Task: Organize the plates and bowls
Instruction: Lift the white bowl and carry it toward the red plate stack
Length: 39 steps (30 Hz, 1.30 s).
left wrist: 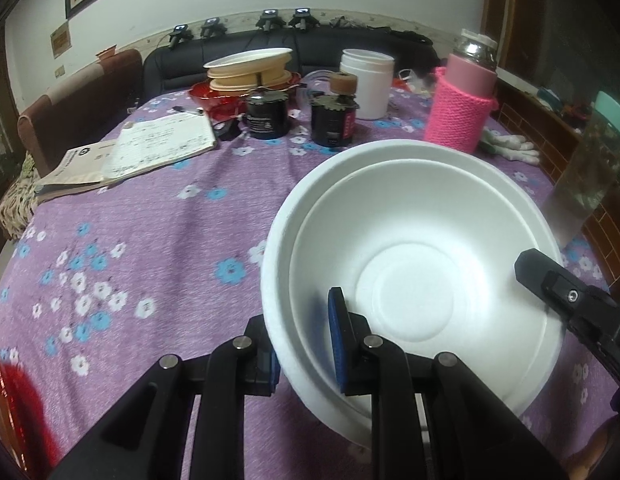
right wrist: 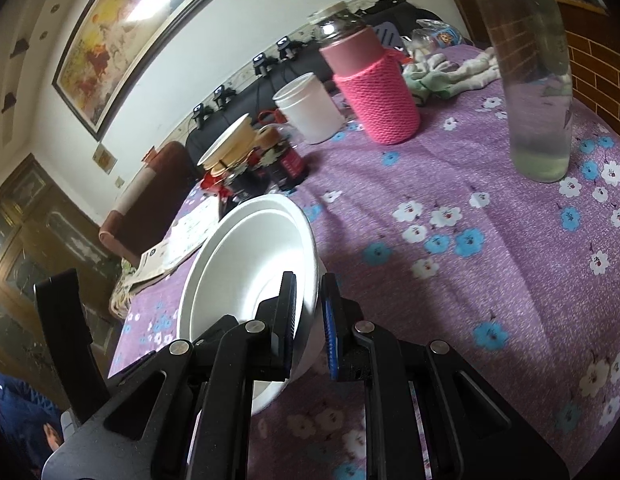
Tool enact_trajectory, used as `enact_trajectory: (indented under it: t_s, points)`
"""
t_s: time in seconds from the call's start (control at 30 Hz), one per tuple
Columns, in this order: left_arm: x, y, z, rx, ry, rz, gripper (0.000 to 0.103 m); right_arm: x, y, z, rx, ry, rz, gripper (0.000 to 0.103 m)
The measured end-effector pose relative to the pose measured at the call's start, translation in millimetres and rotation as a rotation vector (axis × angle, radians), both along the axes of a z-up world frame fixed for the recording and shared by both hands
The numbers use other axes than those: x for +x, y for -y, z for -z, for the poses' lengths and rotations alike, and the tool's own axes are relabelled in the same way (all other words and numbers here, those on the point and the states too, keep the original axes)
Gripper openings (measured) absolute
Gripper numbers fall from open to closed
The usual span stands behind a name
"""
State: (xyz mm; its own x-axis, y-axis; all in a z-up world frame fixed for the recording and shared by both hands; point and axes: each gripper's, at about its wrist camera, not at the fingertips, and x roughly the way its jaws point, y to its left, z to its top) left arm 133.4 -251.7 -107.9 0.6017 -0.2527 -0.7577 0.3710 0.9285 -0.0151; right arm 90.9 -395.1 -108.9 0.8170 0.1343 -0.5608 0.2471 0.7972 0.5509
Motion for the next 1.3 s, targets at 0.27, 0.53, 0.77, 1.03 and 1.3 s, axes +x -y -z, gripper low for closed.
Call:
enact_trajectory:
  t_s: [0.27, 0.53, 0.77, 1.03, 1.3]
  points:
    - [-10.6, -26.3, -7.5, -0.003, 0.001, -0.036, 0.019, -11.5, -30.5, -7.3, -0.037, 0.019, -0.035, 0.012]
    - [-26.2, -47.3, -14.4, -0.007, 0.001, -0.058, 0.019, -27.0, -49.8, -11.9, -0.030, 0.037, -0.053, 0.012]
    - [-44.3, -58.5, -21.1, -0.015, 0.015, -0.055, 0.019, -44.5, -61.1, -19.9, -0.024, 0.056, -0.060, 0.012]
    - [-61.8, -72.1, -30.0, -0.024, 0.030, -0.060, 0.020, -63.2, -72.1, -29.2, -0.026, 0.078, -0.068, 0.012]
    - [-77.9, -88.7, -40.3, -0.039, 0.053, -0.073, 0.020, -78.3, -86.9, -41.1, -0.042, 0.103, -0.083, 0.012]
